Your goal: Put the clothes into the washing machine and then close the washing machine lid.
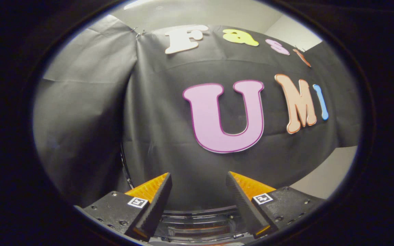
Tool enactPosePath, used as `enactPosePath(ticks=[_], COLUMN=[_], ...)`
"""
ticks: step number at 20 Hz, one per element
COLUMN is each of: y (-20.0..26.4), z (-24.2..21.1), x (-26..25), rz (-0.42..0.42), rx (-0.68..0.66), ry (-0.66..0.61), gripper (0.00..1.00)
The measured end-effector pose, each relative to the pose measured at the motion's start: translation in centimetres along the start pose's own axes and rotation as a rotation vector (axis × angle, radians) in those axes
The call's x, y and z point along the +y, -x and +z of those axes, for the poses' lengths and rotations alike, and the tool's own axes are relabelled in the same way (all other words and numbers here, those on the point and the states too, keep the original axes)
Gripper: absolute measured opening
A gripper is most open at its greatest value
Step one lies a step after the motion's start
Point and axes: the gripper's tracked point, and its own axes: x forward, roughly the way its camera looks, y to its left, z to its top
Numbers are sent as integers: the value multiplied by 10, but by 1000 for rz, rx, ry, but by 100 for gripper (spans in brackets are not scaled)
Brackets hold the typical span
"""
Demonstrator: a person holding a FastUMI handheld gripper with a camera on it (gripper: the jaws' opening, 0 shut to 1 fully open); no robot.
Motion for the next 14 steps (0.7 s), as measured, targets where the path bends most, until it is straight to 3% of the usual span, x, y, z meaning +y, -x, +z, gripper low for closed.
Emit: enactPosePath(ticks=[6, 10, 11, 14], y=[-26, -36, -40, -37], z=[-48, -85, -74, -74], x=[16, 22, 24, 24], rz=[0, -2, 7, 20], rx=[55, 159, 92, 62], ry=[114, 49, 61, 53], gripper=[96, 94, 94, 95])
